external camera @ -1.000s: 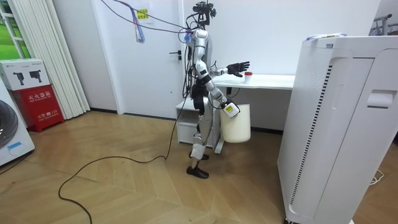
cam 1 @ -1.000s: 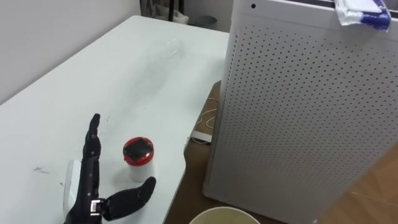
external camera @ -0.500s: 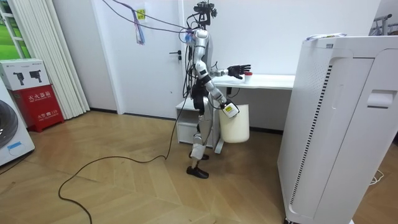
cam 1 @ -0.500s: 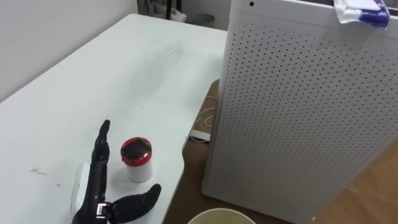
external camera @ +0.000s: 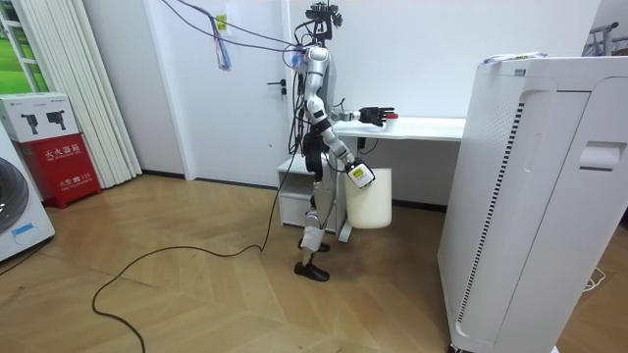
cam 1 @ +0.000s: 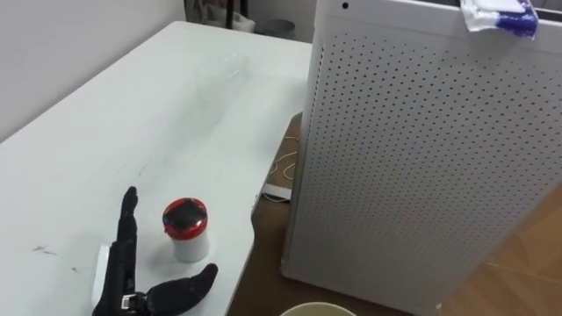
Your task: Pick garbage
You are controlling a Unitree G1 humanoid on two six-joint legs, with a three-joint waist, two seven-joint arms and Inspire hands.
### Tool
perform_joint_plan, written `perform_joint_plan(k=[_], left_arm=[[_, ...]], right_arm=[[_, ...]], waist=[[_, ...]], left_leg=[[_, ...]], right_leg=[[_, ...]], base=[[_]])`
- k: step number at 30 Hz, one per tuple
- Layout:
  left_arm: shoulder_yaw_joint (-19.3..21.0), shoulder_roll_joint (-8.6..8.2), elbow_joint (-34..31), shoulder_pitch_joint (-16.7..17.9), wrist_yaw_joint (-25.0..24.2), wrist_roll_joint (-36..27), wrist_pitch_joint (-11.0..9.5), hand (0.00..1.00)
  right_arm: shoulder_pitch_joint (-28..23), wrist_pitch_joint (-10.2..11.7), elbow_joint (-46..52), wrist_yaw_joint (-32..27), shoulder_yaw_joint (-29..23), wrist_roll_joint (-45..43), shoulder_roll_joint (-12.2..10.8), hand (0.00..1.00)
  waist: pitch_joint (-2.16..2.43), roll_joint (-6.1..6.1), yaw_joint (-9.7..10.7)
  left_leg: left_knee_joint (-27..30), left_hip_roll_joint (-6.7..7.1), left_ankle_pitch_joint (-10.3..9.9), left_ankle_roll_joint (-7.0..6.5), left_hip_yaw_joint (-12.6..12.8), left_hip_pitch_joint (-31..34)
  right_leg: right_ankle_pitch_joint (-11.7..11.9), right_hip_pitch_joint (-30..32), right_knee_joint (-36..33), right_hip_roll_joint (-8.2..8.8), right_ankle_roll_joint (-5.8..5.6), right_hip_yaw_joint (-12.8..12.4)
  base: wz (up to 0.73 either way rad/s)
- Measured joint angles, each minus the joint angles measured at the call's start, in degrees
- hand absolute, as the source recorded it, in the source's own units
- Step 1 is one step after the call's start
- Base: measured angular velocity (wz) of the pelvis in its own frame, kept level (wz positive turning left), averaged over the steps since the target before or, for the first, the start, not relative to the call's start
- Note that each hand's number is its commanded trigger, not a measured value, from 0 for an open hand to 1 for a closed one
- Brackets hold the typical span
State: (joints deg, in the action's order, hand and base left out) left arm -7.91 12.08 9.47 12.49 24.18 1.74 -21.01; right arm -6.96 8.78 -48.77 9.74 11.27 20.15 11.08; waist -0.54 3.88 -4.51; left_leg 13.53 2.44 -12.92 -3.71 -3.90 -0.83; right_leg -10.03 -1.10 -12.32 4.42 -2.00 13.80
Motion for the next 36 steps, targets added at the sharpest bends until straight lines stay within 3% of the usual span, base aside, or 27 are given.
perform_joint_plan(k=[8, 18, 28, 33, 34, 35, 36], left_arm=[[3.0, -0.87, 0.8, -1.0, -0.1, -0.1, 1.1, 0.00], [2.5, -0.92, 1.9, -1.5, 0.6, -1.2, 1.1, 0.00], [1.9, -0.92, 1.9, -5.9, 0.3, -2.3, 1.2, 0.00], [1.4, -1.18, 1.9, -6.4, -0.2, -2.2, 1.2, 0.00], [1.0, -1.18, 1.9, -6.4, -0.3, -2.2, 1.2, 0.27], [1.0, -1.21, 1.9, -6.4, -0.6, -2.2, 1.2, 0.97], [1.0, -1.31, 1.9, -6.5, -1.0, -2.2, 1.2, 1.00]], right_arm=[[-1.7, -0.1, 0.0, 0.5, 0.1, -0.5, -0.4, 1.00], [-2.3, -0.1, 0.0, 1.0, 1.0, -0.4, -0.9, 1.00], [-2.0, -0.1, 0.1, 1.7, 1.0, -0.5, -1.1, 1.00], [-2.1, -0.1, 0.1, 2.2, 1.0, -0.5, -1.3, 1.00], [-2.1, -0.1, 0.1, 2.3, 1.0, -0.5, -1.4, 1.00], [-2.1, -0.1, 0.1, 2.4, 1.0, -0.5, -1.4, 1.00], [-2.1, -0.1, 0.1, 2.6, 1.0, -0.5, -1.5, 1.00]], waist=[[-0.05, -0.29, -0.1], [-0.39, -0.53, 1.4], [-0.45, -0.54, 2.8], [-0.61, -0.24, 3.4], [-0.67, -0.10, 3.4], [-0.67, -0.05, 3.6], [-0.64, 0.01, 3.8]], left_leg=[[-0.8, -0.15, 0.0, 0.01, 0.2, -1.3], [-1.9, -0.38, 0.0, 0.03, 0.8, -2.8], [-1.9, -0.54, 0.0, 0.04, 1.6, -3.0], [-1.9, -0.55, 0.0, 0.04, 1.9, -3.0], [-1.9, -0.55, 0.0, 0.04, 1.9, -2.9], [-1.9, -0.55, 0.0, 0.04, 2.0, -2.9], [-1.9, -0.56, 0.0, 0.04, 2.0, -2.9]], right_leg=[[0.1, -1.1, 0.3, -0.18, 0.02, -0.2], [0.1, -1.9, 0.7, -0.50, 0.01, -1.5], [0.1, -1.9, 0.8, -0.64, 0.02, -2.2], [0.1, -1.9, 0.7, -0.64, 0.02, -2.5], [0.1, -1.8, 0.7, -0.65, 0.02, -2.5], [0.1, -1.8, 0.7, -0.65, 0.02, -2.5], [0.1, -1.8, 0.7, -0.64, 0.03, -2.2]], base=[[-0.01], [-0.05], [-0.02], [-0.03], [0.00], [0.00], [0.00]])
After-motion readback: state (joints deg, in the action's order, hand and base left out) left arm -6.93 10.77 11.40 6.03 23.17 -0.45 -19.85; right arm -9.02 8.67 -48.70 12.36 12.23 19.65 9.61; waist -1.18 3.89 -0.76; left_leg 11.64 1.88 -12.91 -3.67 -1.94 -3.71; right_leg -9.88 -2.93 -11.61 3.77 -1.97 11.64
